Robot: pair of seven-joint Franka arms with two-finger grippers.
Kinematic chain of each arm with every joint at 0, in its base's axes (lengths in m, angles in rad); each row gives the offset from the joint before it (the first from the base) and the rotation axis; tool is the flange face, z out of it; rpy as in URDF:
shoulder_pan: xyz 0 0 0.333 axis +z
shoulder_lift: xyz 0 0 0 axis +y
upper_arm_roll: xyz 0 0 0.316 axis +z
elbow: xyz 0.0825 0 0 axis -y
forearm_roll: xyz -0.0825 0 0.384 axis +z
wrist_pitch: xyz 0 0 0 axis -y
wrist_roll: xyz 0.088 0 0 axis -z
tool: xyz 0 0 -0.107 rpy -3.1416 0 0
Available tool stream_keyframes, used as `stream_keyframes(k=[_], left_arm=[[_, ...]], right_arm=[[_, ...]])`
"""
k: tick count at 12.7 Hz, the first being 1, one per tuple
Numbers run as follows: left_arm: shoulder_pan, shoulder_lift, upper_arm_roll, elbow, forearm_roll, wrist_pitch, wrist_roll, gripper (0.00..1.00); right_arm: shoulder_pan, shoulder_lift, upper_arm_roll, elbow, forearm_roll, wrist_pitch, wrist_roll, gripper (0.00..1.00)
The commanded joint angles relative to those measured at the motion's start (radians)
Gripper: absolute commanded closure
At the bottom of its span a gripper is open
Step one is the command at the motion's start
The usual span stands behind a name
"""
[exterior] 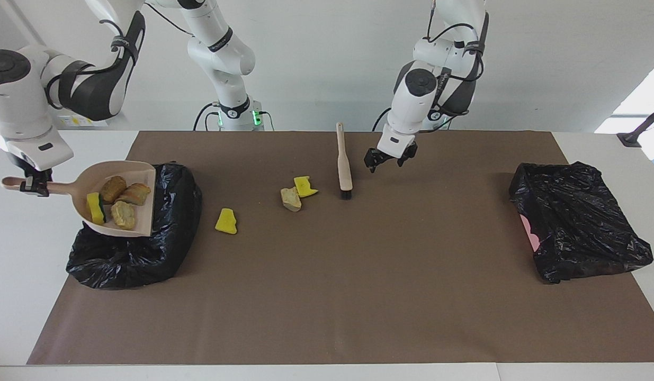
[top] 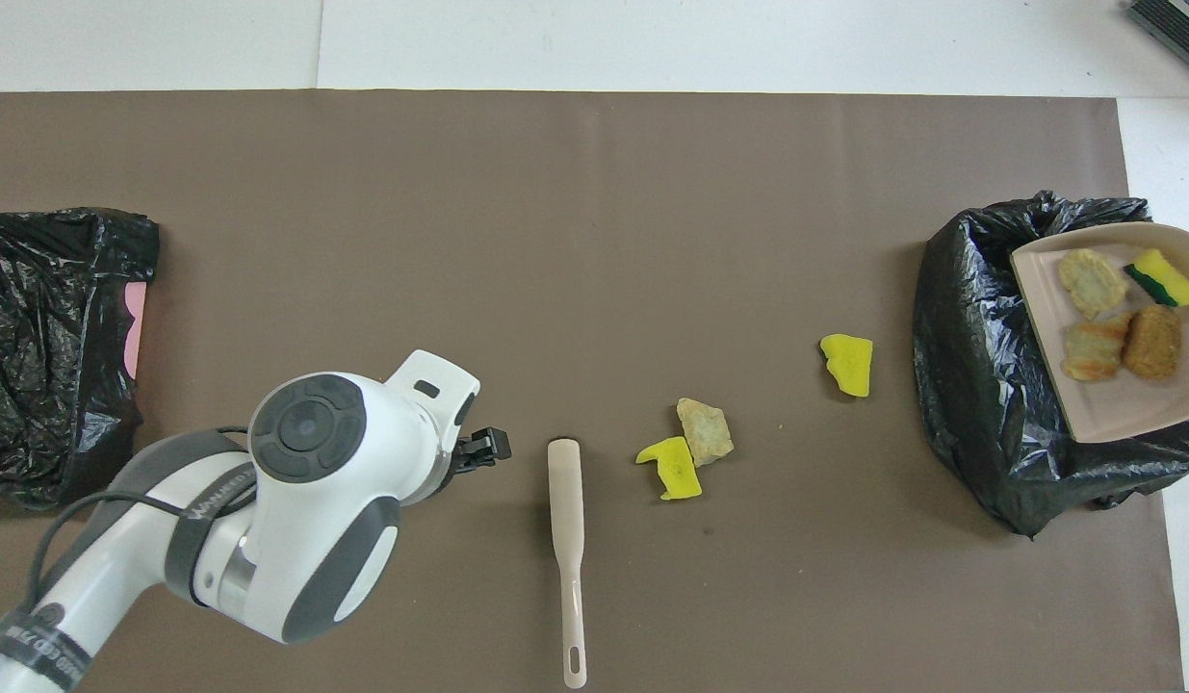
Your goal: Sweep and dump trash in bin
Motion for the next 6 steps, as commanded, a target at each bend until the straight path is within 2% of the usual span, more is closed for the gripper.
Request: stream_keyframes(k=[1,6], left_arm=[[0.114,-0.063,-0.009,0.003,0.023,-0.1,0.127,0.0],[0.31,-0.086,-0.009,0.01,0.088,-0.143,0.408,0.0]], right_arm=[[-0.024,-0.082,0.011,-0.129,-0.095,0.097,-0.018,1.0],[-0.007,-0.104,0.014,-0.157,-0.249,0.158,-0.012,1.0]])
